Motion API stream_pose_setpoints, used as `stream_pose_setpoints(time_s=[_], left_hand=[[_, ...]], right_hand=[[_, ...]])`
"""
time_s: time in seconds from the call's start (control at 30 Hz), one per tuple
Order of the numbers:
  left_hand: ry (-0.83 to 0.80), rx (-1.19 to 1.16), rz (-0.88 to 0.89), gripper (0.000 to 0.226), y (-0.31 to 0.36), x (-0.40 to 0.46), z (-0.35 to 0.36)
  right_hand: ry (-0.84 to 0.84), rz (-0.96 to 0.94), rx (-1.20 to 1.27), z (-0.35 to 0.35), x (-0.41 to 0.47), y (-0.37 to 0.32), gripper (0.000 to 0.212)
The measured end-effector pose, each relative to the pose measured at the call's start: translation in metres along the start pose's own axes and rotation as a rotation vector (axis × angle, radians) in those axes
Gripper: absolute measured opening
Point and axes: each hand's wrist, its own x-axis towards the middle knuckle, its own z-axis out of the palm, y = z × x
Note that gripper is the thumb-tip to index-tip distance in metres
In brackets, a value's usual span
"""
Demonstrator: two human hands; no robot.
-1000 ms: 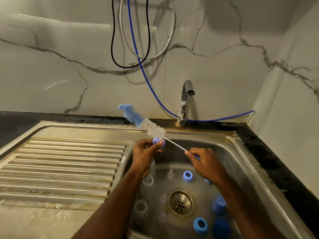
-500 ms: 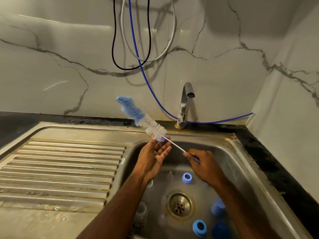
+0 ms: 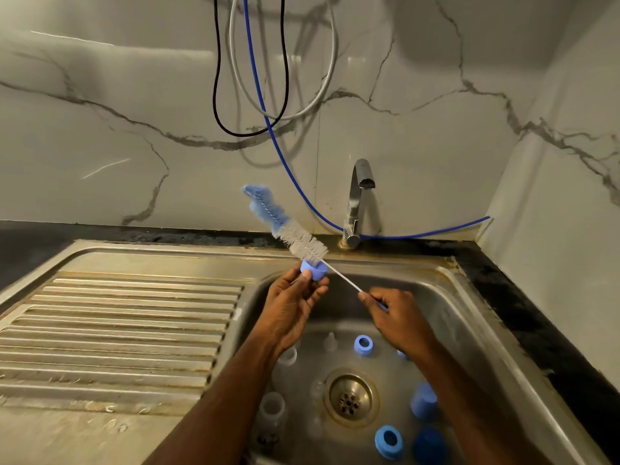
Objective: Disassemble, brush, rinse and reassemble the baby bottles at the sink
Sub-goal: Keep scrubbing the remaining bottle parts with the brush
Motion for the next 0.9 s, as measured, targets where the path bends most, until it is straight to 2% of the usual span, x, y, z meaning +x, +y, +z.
stream_pose_setpoints(time_s=[0.2, 0.27, 0.37, 0.5, 0.63, 0.8, 0.9], left_hand=[[0.021, -0.056, 0.031, 0.036, 0.003, 0.003, -0.004], [-0.012, 0.088, 0.032, 0.036, 0.0, 0.002, -0.005], [-0.155, 0.283, 0.03, 0.037, -0.007, -0.001, -0.006], [-0.083, 0.141, 0.045, 0.03, -0.005, -0.004, 0.004], [0.016, 0.075, 0.018, 0.019, -0.004, -0.002, 0.003], [0.073, -0.018, -0.003, 0.022, 0.003, 0.001, -0.002], [0.04, 0.083, -0.002, 0.021, 0.001, 0.0, -0.001]], right_hand=[[-0.124, 0.004, 0.055, -0.009, -0.001, 0.005, 0.044], [-0.111, -0.014, 0.049, -0.003, -0.001, 0.001, 0.043], [-0.076, 0.004, -0.013, 0.001, 0.001, -0.002, 0.04], [-0.032, 0.047, 0.0, -0.009, 0.001, 0.006, 0.042], [0.031, 0.072, 0.111, -0.012, 0.001, 0.01, 0.047], [-0.077, 0.049, 0.039, -0.01, -0.001, 0.01, 0.045], [-0.091, 0.056, 0.024, -0.004, -0.001, 0.005, 0.045]])
